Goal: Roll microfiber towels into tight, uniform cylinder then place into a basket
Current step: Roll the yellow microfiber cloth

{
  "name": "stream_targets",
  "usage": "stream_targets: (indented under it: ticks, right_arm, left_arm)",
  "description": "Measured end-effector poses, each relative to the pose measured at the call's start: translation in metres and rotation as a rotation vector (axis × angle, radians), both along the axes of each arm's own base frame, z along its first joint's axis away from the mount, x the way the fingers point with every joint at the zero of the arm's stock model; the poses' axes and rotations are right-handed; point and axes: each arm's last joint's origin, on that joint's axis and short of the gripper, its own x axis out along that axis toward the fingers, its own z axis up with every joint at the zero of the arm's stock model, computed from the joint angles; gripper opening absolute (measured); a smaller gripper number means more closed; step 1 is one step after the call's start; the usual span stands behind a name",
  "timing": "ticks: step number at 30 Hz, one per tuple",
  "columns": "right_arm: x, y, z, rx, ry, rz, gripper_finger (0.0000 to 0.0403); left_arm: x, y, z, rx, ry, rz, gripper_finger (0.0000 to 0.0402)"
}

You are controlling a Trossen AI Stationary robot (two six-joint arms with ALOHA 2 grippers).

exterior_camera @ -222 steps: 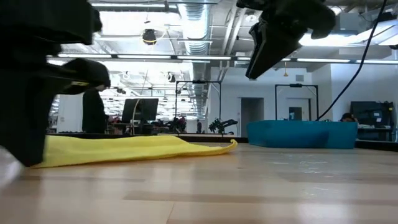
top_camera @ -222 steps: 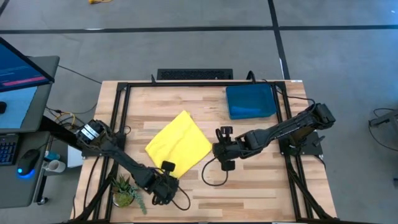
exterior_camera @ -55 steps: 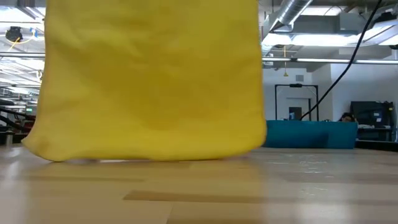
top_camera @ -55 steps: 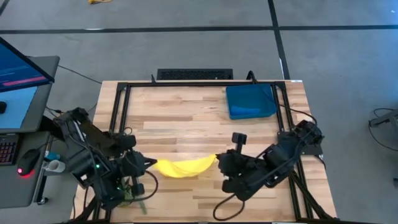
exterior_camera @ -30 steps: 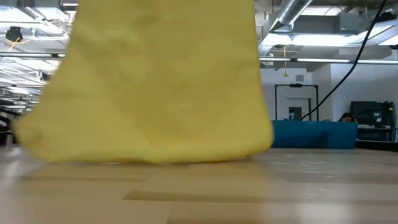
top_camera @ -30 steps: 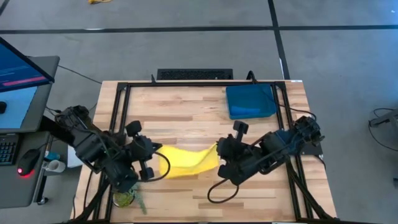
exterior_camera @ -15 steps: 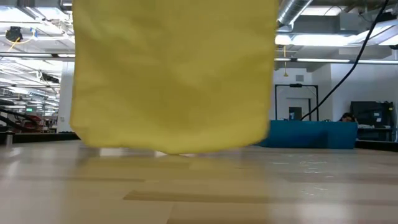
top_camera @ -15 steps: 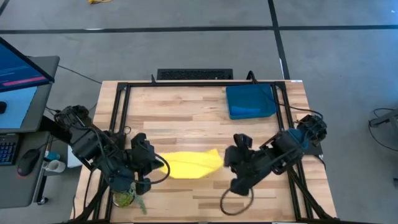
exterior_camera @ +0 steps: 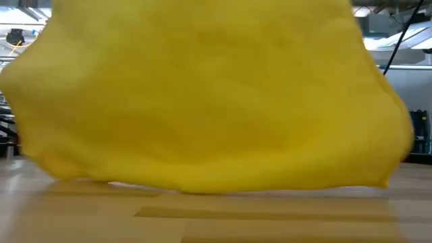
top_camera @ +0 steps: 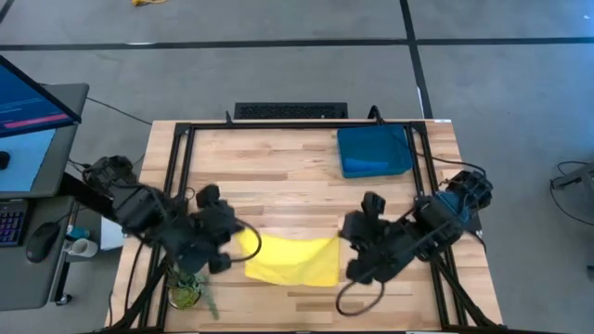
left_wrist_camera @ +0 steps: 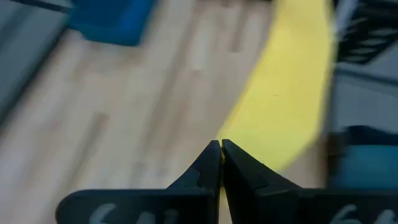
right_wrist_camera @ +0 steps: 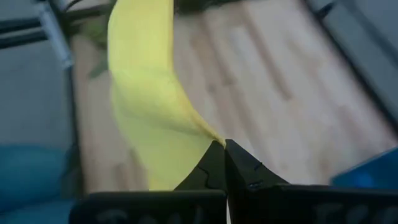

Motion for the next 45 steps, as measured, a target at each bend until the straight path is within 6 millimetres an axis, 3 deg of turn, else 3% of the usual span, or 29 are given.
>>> stream_targets:
  ticks: [7, 13, 20, 24, 31, 35, 40, 45]
  right_arm:
    - [0.014, -0.024, 0.002, -0.158, -0.027, -0.044, 0.0008]
    - [0.029, -0.058, 0.003, -0.321, -0.01, -0.098, 0.0008]
    - [0.041, -0.095, 0.006, -0.535, 0.042, -0.147, 0.0008]
    - [0.044, -0.102, 0.005, -0.543, 0.063, -0.13, 0.0008]
    - [0.047, -0.083, -0.014, -0.33, 0.132, -0.023, 0.0008]
    - [0.048, -0.061, -0.037, -0.214, 0.188, -0.033, 0.0008]
    - [0.041, -0.032, -0.065, -0.118, 0.281, -0.037, 0.0008]
    - [0.03, -0.008, -0.077, -0.084, 0.291, -0.048, 0.0008]
  left_arm:
    - [0.011, 0.038, -0.002, 0.292, 0.064, 0.081, 0.0]
    - [0.024, 0.069, 0.0, 0.441, 0.132, 0.081, 0.0]
    - [0.031, 0.11, 0.004, 0.761, 0.237, 0.188, 0.0]
    - [0.032, 0.121, 0.004, 0.763, 0.265, 0.209, 0.0]
    - [0.032, 0.102, -0.009, 0.336, 0.265, 0.066, 0.0]
    - [0.032, 0.081, -0.024, 0.227, 0.284, 0.044, 0.0]
    - [0.029, 0.052, -0.059, 0.119, 0.374, 0.054, 0.0]
    - [0.023, 0.026, -0.098, 0.061, 0.459, 0.058, 0.0]
